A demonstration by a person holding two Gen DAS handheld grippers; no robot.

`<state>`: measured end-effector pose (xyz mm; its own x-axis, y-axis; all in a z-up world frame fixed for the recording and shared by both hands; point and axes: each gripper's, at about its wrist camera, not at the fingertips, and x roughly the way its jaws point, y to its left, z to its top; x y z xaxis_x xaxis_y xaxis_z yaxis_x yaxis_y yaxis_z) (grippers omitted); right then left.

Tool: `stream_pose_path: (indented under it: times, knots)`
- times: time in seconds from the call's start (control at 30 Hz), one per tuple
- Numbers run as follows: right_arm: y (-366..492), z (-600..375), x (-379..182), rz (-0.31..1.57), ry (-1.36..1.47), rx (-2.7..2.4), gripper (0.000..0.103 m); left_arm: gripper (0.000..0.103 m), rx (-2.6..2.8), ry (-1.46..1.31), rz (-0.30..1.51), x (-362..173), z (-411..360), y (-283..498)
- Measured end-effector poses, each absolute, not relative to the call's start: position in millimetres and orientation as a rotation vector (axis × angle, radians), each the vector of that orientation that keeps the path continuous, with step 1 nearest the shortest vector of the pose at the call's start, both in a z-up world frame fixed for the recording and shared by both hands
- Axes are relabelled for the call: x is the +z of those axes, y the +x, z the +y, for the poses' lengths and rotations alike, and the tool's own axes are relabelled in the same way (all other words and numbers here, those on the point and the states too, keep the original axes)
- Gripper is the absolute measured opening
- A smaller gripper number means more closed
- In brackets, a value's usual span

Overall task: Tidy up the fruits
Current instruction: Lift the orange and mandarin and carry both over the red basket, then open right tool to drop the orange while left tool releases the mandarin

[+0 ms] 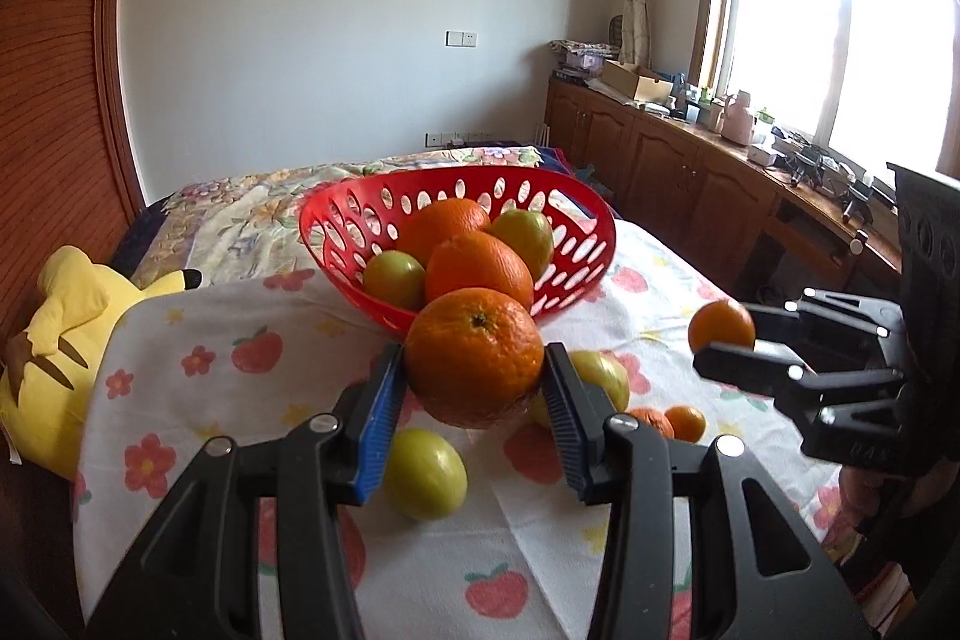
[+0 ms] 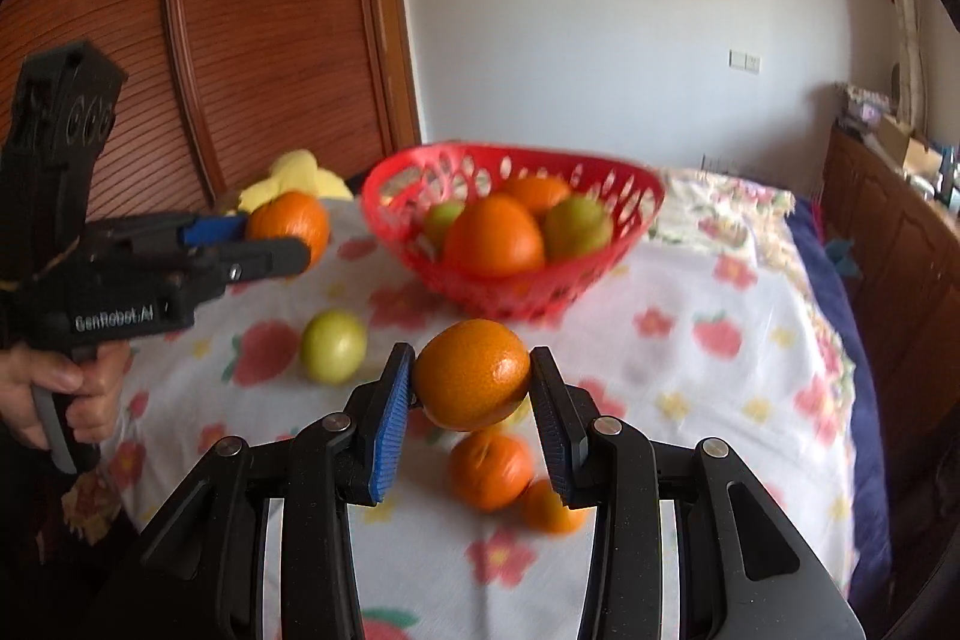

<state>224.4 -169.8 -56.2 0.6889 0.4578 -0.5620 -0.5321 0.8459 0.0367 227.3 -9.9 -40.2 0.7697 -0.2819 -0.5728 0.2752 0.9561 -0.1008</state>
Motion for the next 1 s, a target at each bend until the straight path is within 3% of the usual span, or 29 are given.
stream_pose_path:
  times: [0.3,1.0]
  knots:
    - [274.2,-172.0,-36.3,0.584,-0.139,0.554,0.039,0.044,-0.283,-0.009,0.625,-36.2,-8.8,261.0]
    - [339.5,-159.6,-53.0,0.645,-0.164,0.552,0.039,0.044,-0.273,0.046,0.646,-43.5,-17.2,314.7]
